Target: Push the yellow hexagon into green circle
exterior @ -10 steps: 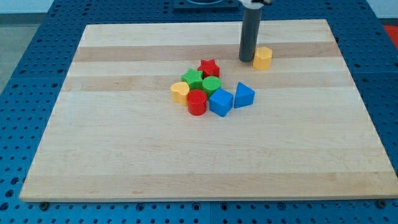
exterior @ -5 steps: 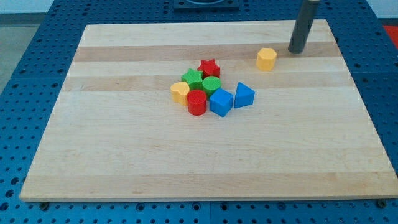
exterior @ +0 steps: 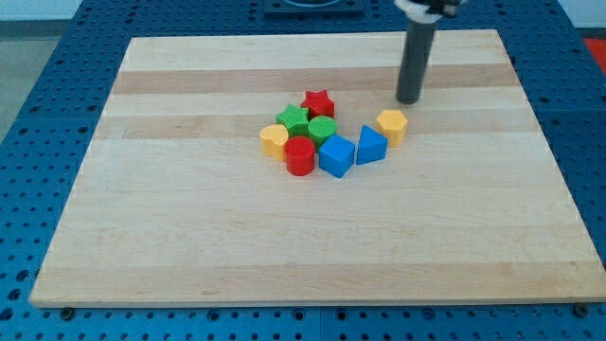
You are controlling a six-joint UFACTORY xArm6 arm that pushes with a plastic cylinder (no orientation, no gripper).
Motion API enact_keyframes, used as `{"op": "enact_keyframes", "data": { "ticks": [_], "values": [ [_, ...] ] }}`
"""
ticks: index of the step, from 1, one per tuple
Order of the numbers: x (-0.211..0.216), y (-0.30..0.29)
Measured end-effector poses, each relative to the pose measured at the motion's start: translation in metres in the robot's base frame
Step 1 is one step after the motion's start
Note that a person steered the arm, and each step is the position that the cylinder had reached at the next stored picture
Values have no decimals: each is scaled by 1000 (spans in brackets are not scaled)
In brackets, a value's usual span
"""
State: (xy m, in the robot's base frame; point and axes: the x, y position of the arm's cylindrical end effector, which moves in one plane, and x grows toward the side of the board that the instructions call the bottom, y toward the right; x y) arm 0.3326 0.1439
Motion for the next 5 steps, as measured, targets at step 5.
{"op": "enact_keyframes", "data": {
  "ticks": [5],
  "values": [
    [109,9]
  ]
}}
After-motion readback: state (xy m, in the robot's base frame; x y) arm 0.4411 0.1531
